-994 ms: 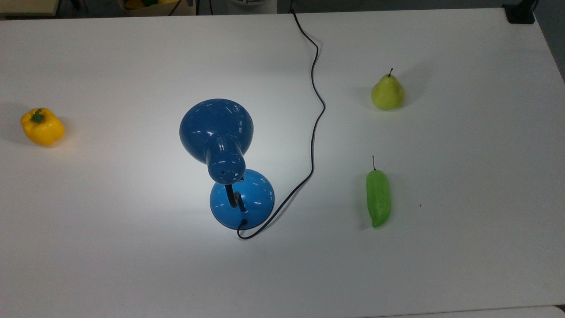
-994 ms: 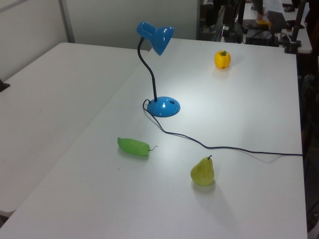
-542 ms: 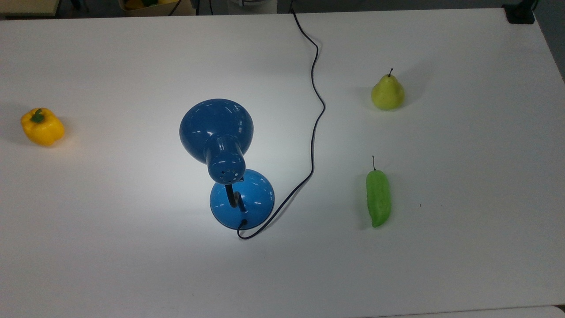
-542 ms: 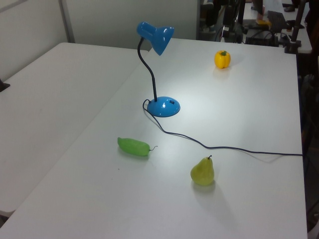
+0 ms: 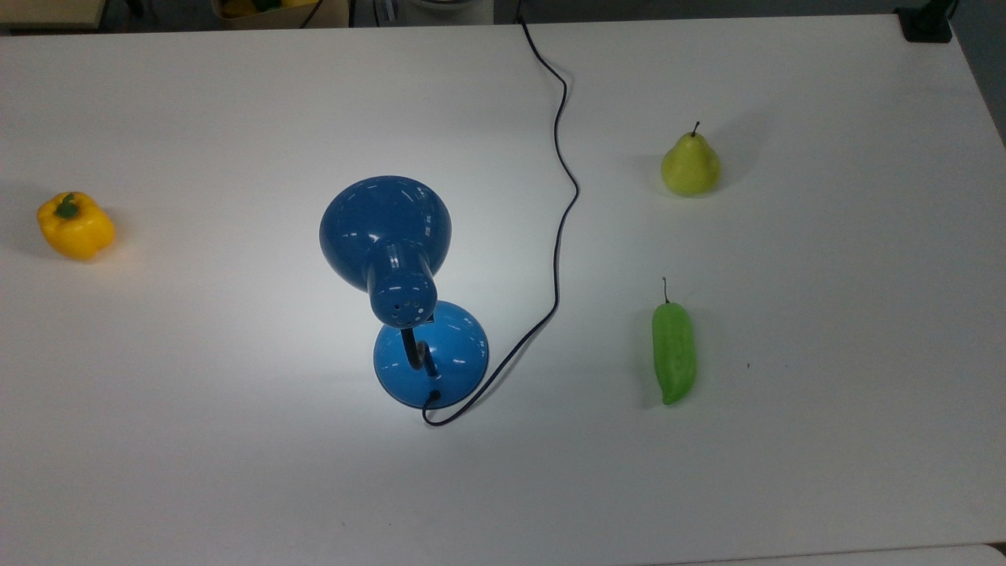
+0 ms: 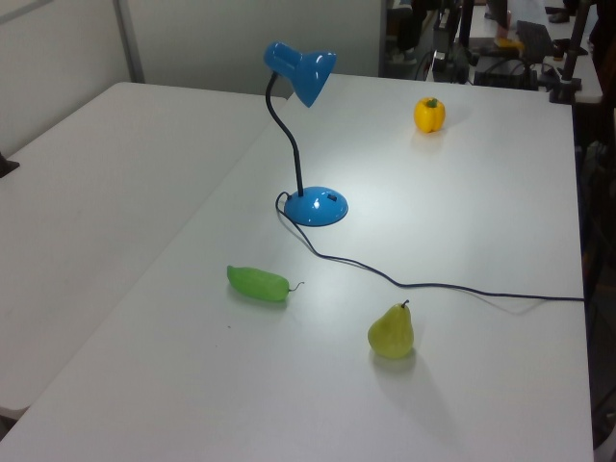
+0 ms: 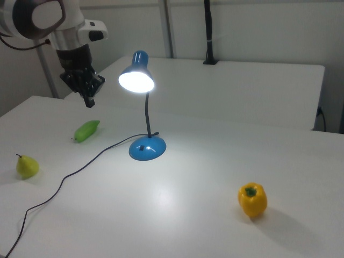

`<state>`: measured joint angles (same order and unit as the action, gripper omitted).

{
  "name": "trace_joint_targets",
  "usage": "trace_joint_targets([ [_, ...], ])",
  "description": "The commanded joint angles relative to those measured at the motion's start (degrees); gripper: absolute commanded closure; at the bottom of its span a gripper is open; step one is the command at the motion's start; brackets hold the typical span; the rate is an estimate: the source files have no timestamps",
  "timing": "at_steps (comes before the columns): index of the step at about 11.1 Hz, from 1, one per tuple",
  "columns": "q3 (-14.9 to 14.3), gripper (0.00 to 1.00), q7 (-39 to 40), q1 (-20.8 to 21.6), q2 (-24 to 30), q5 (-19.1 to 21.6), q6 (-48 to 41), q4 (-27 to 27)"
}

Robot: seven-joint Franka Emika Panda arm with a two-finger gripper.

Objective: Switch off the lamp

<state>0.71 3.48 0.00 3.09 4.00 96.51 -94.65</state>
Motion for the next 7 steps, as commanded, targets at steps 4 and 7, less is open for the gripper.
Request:
trace_joint_targets([
  [4, -0.3, 1.0, 3.6, -0.3, -0.5, 3.0, 2.6, -0.4],
  [7, -0.3, 1.0, 3.6, 0.2, -0.2, 2.0, 2.3, -2.8],
])
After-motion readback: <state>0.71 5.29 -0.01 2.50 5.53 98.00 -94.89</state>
